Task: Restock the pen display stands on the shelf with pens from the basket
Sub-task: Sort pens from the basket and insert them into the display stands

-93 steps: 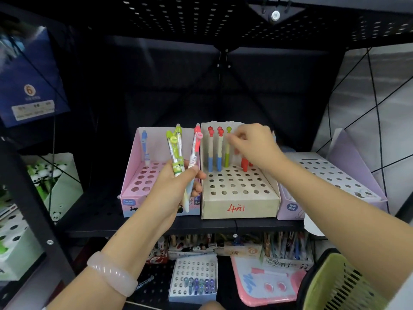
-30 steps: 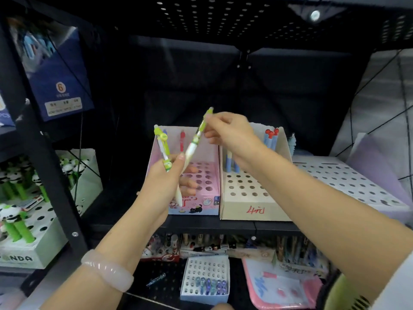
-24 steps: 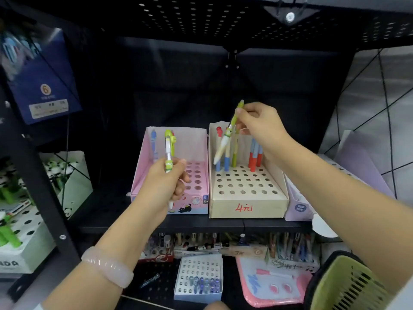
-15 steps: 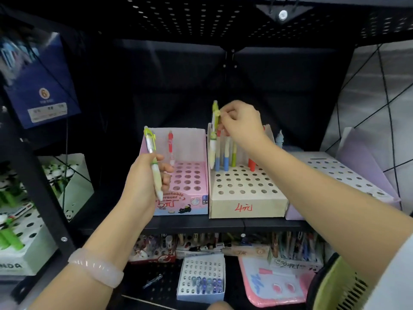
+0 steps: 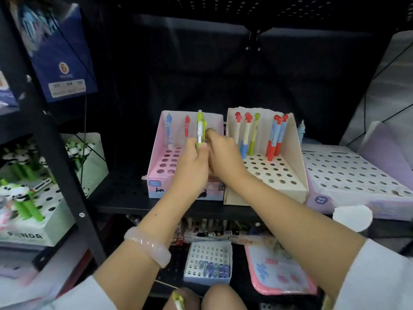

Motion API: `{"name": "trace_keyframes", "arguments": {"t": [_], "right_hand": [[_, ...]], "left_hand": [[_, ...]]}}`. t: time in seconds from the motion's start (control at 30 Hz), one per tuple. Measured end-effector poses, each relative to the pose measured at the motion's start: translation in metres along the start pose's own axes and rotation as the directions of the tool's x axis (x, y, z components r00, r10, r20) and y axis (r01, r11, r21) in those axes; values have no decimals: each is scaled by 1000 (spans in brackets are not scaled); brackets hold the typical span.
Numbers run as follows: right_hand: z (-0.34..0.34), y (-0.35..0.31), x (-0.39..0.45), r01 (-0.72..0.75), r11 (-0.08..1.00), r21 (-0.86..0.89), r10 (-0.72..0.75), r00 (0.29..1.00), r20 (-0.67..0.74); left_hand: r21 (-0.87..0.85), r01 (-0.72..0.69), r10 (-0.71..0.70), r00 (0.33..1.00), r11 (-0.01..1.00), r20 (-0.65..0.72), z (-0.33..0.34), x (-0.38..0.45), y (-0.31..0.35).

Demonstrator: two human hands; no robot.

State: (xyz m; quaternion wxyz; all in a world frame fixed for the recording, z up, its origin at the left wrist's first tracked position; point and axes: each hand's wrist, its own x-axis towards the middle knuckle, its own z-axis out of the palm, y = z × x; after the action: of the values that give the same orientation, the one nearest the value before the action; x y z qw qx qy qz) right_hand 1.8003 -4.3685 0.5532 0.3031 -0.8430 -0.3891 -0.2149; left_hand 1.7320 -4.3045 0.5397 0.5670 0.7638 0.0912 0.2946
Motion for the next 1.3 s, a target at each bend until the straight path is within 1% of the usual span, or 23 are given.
{"name": "trace_keyframes", "arguments": {"t": [0.07,0.17,0.27,0.37,0.4,0.43,0.5,0.6,0.7,0.8,0.83,0.87,0.93,0.97,1.03,1.1,1.17,1.2,1.27,1.3], "right_hand": [[1,-3,-3,-23,999,33,23,1000,-12],[1,-7,-5,-37,993,110,40,999,-24],[-2,-8,-7,-44,983,176,45,999,-7],[-9,-7,-9,-93,946,311,87,996,32],[-12,-7,-9,-136,908,396,127,991,48],[-16,-8,-9,-190,842,505,176,981,77],[-25,-9,-6,-277,677,681,237,959,155],[-36,-10,0,-319,546,775,184,948,260],[-40,-9,6,-347,409,844,103,937,335],[-42,-10,13,-341,341,876,36,936,350],[-42,-10,17,-336,343,877,31,937,347],[-43,-10,21,-326,370,870,35,941,338],[-45,-11,33,-291,488,823,88,955,285],[-47,-10,40,-272,550,789,137,962,237],[-51,-6,55,-263,636,726,249,960,130],[-49,-2,68,-284,743,607,328,944,40],[-43,2,76,-305,873,381,331,944,-2],[-40,3,78,-306,912,274,316,949,7],[-32,4,80,-293,948,126,290,956,42],[-28,5,80,-282,955,90,278,959,49]], "left_hand": [[-101,88,-84,996,991,41,-8,3,0],[-191,139,-129,990,972,64,-14,1,0],[-196,131,-117,990,972,80,-17,0,1],[-199,71,-55,995,978,86,-22,-4,3],[-190,48,-32,996,981,86,-23,-5,3],[-177,30,-15,996,984,86,-25,-7,4],[-159,15,-1,996,987,89,-27,-10,7],[-203,63,-35,990,977,140,-29,-11,13],[-356,157,-76,970,921,231,-32,-10,20],[-447,221,-95,953,867,288,-36,-7,24],[-437,220,-100,954,872,282,-37,-5,25],[-385,192,-99,964,903,248,-40,-2,24],[-157,53,-31,990,986,137,-49,7,20],[-32,-22,25,995,999,92,-55,12,16],[162,-107,101,994,981,45,-67,20,11],[297,-143,135,990,944,48,-74,26,6],[376,-179,167,984,909,64,-76,29,1],[395,-190,177,982,899,70,-77,30,-1],[392,-196,181,981,899,76,-78,31,-5],[384,-196,180,981,902,76,-79,31,-8]]}}
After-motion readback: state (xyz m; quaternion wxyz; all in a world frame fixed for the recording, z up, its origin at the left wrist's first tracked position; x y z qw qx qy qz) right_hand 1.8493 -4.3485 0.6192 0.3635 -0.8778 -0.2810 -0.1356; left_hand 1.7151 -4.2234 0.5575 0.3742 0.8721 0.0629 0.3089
